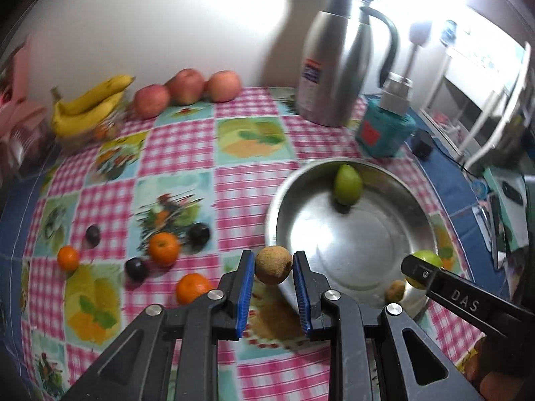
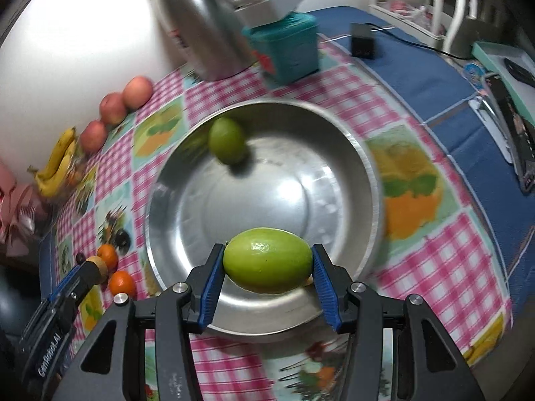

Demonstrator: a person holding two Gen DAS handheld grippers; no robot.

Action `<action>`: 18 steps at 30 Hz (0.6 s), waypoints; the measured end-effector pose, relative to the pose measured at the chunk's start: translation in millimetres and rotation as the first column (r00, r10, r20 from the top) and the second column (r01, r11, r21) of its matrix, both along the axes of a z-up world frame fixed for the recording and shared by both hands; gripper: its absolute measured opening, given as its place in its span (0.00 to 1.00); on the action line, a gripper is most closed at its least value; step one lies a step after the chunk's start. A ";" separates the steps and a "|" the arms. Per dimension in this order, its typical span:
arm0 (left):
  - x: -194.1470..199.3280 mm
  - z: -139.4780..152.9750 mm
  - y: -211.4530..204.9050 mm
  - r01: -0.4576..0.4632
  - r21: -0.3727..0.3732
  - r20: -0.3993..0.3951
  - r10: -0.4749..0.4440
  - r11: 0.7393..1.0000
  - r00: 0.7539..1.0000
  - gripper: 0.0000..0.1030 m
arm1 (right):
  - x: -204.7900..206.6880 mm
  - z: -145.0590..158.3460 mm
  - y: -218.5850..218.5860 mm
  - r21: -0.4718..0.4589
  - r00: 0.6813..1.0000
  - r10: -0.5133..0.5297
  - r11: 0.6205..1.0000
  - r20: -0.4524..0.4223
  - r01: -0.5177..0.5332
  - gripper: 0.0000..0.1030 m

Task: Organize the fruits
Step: 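Carry both fruits over the steel bowl and open both grippers to release them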

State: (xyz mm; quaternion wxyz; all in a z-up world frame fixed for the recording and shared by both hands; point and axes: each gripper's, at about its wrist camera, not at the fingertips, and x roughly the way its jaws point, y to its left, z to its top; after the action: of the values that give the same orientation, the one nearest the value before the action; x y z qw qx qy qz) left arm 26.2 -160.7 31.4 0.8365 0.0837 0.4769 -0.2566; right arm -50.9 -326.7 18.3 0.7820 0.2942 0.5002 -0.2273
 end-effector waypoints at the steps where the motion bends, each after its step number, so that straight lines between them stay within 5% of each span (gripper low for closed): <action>1: -1.6 -0.1 -5.6 0.013 0.006 0.005 -0.013 1.000 1.000 0.24 | -1.4 0.1 -3.9 -0.002 1.000 -0.010 1.000 0.000 0.010 0.51; 18: -6.3 -31.6 -55.2 0.110 0.119 0.017 -0.113 0.987 0.993 0.25 | 4.1 -8.6 -12.0 -0.029 0.999 -0.030 0.999 -0.037 0.029 0.51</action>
State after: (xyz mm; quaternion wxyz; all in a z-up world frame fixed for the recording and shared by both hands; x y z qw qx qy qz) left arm 19.9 -216.0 -0.2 0.8199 0.1625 0.4761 -0.2733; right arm -46.8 -338.7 9.7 0.7733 0.2861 0.5070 -0.2511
